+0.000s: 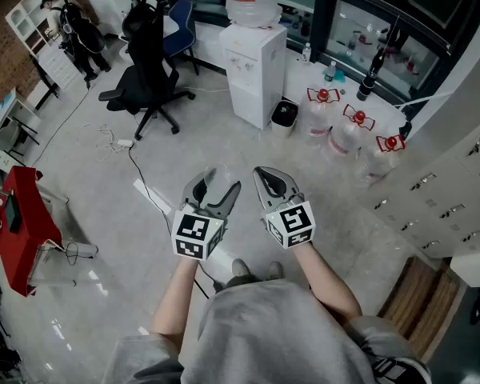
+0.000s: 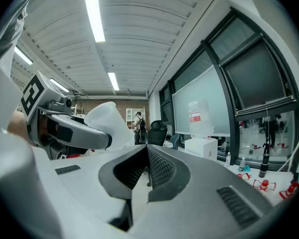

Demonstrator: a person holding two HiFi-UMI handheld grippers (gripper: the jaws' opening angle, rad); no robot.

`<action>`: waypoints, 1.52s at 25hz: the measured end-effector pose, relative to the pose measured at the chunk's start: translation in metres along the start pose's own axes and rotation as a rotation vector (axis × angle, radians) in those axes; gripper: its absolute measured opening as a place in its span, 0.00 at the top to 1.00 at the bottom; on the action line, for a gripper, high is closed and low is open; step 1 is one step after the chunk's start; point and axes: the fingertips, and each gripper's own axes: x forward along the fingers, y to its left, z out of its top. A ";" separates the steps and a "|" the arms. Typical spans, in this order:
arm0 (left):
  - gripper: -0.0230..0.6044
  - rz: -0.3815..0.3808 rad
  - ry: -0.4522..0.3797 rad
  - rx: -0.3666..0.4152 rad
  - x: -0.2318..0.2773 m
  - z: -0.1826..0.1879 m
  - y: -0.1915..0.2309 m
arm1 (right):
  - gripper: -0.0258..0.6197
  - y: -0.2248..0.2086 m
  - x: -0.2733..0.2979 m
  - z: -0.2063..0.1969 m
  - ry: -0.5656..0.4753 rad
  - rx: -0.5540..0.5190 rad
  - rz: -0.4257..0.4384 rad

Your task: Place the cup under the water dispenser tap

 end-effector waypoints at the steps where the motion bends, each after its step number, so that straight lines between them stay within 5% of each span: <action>1: 0.54 -0.002 -0.008 -0.002 -0.004 -0.001 0.005 | 0.94 0.005 0.004 -0.001 0.004 0.000 0.000; 21: 0.54 -0.023 -0.035 -0.013 -0.031 -0.028 0.084 | 0.94 0.056 0.059 -0.016 0.050 -0.005 -0.062; 38: 0.54 -0.034 0.032 -0.032 0.092 -0.028 0.134 | 0.94 -0.045 0.142 -0.042 0.084 0.067 -0.054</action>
